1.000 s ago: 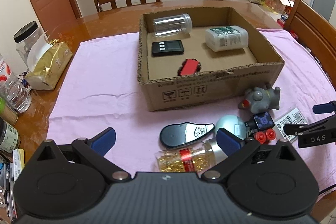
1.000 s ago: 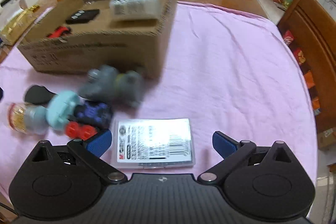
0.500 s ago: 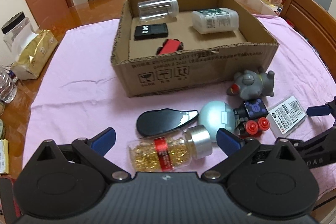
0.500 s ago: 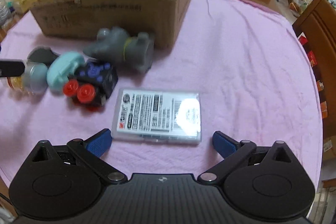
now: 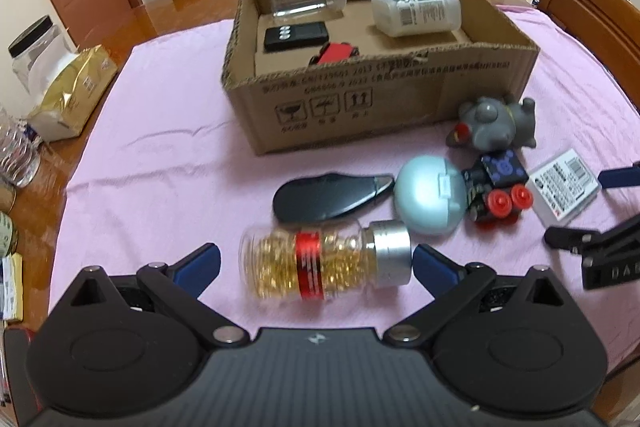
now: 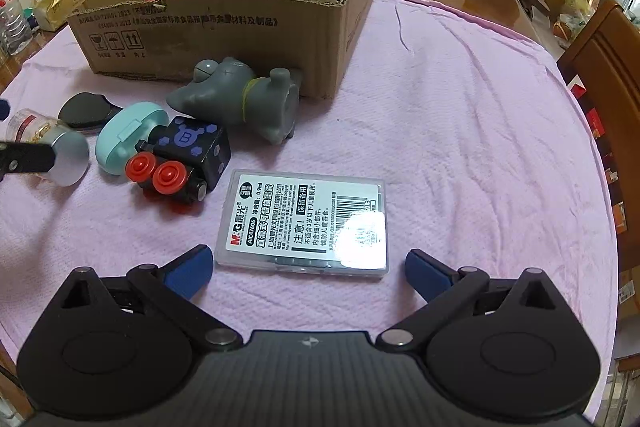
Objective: Organize rigid objects
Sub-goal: 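Move the left tool to the gold capsule bottle while the right tool approaches the white M&G card pack, then close the left gripper on the capsule bottle while the right gripper grasps the card pack, then carry both items over the box while the right gripper opens to drop the card pack in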
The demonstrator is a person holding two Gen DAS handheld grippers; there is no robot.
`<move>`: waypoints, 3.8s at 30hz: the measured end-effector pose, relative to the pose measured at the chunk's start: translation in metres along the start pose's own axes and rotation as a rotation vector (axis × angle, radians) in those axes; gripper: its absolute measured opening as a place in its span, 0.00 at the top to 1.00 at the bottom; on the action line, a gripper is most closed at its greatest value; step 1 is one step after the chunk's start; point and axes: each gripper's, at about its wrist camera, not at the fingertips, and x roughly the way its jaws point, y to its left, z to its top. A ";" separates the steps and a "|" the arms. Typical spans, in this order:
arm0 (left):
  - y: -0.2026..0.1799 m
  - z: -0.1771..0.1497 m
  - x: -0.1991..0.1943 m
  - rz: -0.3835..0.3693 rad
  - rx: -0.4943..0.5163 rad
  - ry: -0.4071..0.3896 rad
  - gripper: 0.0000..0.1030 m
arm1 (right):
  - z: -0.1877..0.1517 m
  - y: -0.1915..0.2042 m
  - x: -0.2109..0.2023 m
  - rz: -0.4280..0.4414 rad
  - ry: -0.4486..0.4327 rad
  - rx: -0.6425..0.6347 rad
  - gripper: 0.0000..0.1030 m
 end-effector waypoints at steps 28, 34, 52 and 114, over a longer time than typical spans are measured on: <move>0.010 -0.007 0.038 -0.051 -0.039 0.012 0.00 | 0.012 0.003 0.007 0.009 -0.035 -0.015 0.00; 0.000 0.000 0.037 -0.009 0.024 0.005 0.01 | 0.014 0.002 0.010 0.032 -0.045 -0.053 0.00; 0.015 -0.003 0.037 -0.138 0.065 0.007 0.09 | 0.018 0.009 0.013 -0.014 -0.027 0.023 0.00; 0.037 0.056 -0.030 -0.219 0.214 0.024 0.10 | 0.076 0.001 -0.053 0.044 -0.022 -0.052 0.10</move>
